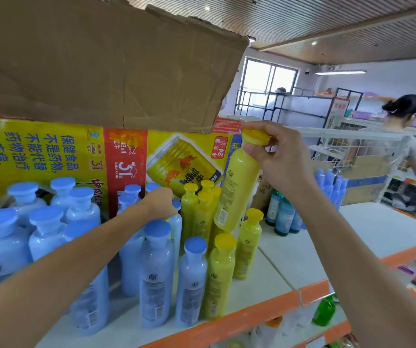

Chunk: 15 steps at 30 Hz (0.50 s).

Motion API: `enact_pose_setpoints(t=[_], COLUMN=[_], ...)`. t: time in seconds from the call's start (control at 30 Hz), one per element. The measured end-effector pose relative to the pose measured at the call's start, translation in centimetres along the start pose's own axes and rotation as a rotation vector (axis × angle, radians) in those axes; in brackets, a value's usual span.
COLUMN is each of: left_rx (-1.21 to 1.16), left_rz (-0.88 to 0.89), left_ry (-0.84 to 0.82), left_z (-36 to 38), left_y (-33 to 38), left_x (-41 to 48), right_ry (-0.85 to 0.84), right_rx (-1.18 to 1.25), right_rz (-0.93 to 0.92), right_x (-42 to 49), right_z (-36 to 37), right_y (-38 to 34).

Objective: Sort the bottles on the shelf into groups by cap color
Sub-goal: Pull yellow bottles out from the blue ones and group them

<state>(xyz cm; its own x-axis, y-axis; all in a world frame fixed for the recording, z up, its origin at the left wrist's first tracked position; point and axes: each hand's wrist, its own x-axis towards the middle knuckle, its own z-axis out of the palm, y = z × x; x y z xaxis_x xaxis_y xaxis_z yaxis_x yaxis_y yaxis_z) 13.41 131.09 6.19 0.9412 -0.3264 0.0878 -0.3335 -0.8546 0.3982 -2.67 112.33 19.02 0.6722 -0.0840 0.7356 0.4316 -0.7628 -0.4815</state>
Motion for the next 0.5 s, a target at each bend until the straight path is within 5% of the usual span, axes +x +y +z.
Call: enact_pose_setpoints(t=[0.27, 0.5], left_rx=[0.017, -0.014], left_rz=[0.051, 0.085], left_ry=[0.003, -0.036], left_z=[-0.2, -0.7], left_y=[0.0, 0.0], left_x=[-0.1, -0.5], right_ry=[-0.068, -0.293], right_rx=[-0.087, -0.099], right_rz=[0.066, 0.118], right_x=[0.4, -0.1], right_z=[2.4, 5.4], right_y=[3.2, 6.9])
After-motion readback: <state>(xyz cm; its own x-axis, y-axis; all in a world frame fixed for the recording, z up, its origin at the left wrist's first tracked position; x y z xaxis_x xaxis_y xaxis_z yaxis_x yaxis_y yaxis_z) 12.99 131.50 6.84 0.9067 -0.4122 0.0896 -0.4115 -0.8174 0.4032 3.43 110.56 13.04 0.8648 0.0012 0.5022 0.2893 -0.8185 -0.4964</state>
